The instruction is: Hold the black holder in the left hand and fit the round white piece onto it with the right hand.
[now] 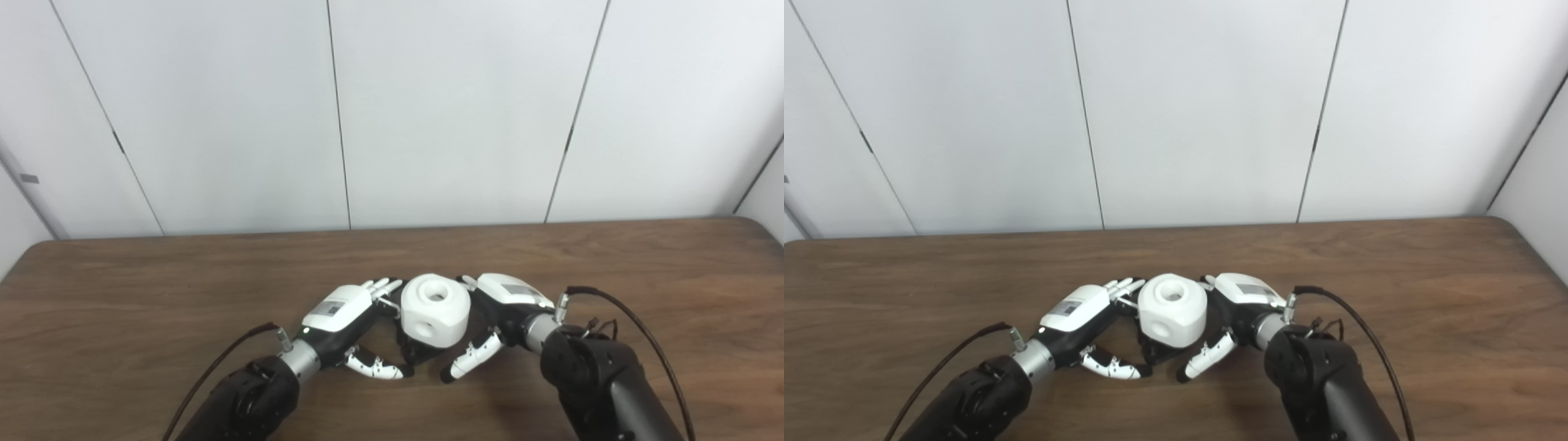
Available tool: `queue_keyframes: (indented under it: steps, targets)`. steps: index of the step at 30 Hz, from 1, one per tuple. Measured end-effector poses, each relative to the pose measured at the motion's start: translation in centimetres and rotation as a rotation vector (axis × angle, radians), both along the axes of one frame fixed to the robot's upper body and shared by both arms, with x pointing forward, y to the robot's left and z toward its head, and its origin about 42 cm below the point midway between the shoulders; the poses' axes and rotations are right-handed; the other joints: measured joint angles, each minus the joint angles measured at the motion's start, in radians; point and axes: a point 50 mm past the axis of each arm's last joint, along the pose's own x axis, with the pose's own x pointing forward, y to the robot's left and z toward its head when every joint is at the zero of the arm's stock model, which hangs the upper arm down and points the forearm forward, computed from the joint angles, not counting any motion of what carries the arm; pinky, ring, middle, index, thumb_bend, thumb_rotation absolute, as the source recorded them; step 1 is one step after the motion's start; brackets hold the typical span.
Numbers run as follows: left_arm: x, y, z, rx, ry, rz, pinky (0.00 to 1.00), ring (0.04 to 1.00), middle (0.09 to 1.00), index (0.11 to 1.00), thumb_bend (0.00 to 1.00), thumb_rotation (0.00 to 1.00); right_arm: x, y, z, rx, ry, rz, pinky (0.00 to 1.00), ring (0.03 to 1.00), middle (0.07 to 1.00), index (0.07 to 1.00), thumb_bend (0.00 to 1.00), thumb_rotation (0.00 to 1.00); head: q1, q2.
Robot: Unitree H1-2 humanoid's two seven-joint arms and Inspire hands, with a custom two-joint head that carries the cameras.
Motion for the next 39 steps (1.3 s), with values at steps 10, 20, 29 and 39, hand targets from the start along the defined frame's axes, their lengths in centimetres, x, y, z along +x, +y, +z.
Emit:
queue_keyframes:
  steps: [10,20,29,39]
  targets:
    - [0.0,0.0,0.1,0.005,-0.001,0.011,1.0,0.988,0.972,0.7,1.0,0.28,0.0,0.0,-0.1,0.0,0.004,0.0,0.89,1.0,1.0,0.933,1.0,0.41,-0.002,-0.006]
    - [0.0,-0.1,0.6,0.039,0.008,0.032,1.0,0.995,0.996,0.844,1.0,0.33,0.1,0.0,-0.1,0.004,0.009,0.0,0.9,1.0,1.0,0.938,1.0,0.41,0.0,-0.012]
    - [0.0,-0.1,1.4,0.067,0.049,0.093,1.0,1.0,1.0,0.99,1.0,0.33,0.1,-0.1,-0.3,0.03,0.021,0.008,0.92,1.0,1.0,0.994,1.0,0.42,0.002,-0.018]
    - [0.2,1.0,1.4,0.042,0.073,0.151,1.0,1.0,1.0,0.997,1.0,0.34,0.4,-1.1,-0.2,0.063,-0.001,0.003,0.82,1.0,1.0,1.0,1.0,0.45,0.005,-0.031]
